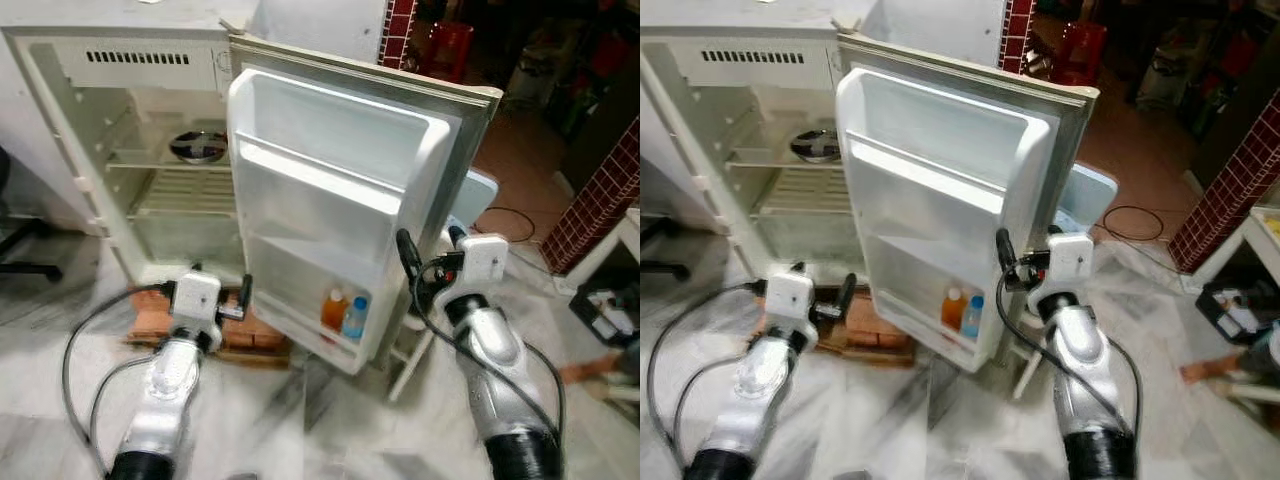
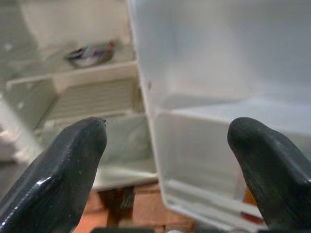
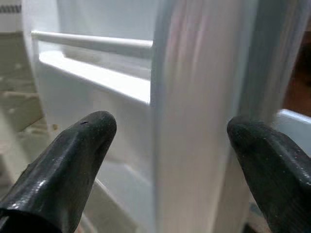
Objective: Restocking fridge
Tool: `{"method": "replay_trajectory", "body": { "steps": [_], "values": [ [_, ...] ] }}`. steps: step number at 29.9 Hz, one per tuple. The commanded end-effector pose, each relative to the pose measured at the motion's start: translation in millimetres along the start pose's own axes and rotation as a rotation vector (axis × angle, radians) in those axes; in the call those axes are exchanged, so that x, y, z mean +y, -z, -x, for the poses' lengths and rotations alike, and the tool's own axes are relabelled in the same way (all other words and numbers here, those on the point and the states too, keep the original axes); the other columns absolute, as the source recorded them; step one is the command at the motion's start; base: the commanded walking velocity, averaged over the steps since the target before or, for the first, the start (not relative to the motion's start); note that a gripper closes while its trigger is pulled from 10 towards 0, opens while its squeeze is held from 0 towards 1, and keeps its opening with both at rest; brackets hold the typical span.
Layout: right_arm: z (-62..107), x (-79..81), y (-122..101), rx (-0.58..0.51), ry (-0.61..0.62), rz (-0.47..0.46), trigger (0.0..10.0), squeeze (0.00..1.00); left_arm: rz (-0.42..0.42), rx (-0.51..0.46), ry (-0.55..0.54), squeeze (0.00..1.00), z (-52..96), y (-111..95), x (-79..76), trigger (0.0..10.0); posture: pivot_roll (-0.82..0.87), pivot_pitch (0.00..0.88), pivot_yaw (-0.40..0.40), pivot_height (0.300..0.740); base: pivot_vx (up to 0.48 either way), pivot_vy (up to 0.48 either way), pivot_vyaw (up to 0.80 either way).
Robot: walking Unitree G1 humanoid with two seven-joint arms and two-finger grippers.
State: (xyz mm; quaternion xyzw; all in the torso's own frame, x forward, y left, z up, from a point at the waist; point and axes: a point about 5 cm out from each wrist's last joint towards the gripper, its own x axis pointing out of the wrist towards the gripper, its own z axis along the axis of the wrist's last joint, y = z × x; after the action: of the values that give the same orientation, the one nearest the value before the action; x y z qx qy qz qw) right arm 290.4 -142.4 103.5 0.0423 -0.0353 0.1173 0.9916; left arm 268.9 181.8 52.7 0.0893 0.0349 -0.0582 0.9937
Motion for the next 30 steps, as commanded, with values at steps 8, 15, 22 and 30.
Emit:
{"method": "replay_trajectory", "body": {
  "steps": [8,15,22,30],
  "values": [
    [-4.7,-12.0,-1.9,-0.009,0.047,0.053,10.0,0.00,-0.069,0.066,0.051,0.00,14.6,11.4,10.0,10.0,0.08,0.000,-0.040,0.740,0.000,0.000,0.46],
    [-14.4,-15.7,-8.7,-0.030,0.047,0.093,10.0,0.00,-0.103,0.137,0.063,0.00,35.3,23.1,29.9,10.0,0.09,0.000,-0.046,0.740,0.000,0.000,0.80],
    [-16.7,-34.0,-4.0,0.028,0.151,0.161,10.0,0.00,-0.041,0.087,0.019,0.00,45.1,14.5,20.1,10.0,0.09,0.000,-0.057,0.740,0.000,0.000,0.23],
    [-43.7,-37.4,-3.2,0.113,0.251,0.068,10.0,0.00,-0.009,0.084,-0.001,0.00,45.3,14.1,-1.7,10.0,0.09,0.000,-0.063,0.740,0.000,0.000,0.00]
  ]
}}
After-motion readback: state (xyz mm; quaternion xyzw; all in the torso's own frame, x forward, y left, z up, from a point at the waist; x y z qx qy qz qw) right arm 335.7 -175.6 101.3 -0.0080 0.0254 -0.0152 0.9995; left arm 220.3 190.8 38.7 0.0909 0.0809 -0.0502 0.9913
